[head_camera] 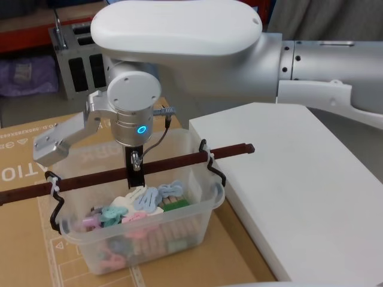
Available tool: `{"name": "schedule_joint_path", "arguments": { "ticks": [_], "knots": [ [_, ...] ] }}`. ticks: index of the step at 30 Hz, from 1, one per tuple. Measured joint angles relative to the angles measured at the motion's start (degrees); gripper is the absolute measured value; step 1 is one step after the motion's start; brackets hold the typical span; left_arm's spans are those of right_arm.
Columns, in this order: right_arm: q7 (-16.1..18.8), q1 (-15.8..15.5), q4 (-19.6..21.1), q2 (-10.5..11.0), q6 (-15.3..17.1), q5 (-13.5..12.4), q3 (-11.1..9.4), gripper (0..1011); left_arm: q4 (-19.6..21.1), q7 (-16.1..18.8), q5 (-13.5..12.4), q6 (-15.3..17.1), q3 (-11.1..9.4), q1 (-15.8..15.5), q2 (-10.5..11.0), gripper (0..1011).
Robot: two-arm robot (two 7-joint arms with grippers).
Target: Use one hand to grasp the basket and place it at the designated location.
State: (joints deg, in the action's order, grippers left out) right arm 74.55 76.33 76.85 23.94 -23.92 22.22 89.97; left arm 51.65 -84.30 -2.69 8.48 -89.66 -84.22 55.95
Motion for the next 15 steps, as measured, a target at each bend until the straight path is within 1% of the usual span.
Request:
{"name": "schedule_joint_path", "arguments": {
  "ticks": [15],
  "knots": [
    [-0.1,-0.1,0.3,0.2,-0.1,0.1,-0.4,0,0.0,0.0,0.0,0.0,0.0,0.0,0.0,0]
  ]
}}
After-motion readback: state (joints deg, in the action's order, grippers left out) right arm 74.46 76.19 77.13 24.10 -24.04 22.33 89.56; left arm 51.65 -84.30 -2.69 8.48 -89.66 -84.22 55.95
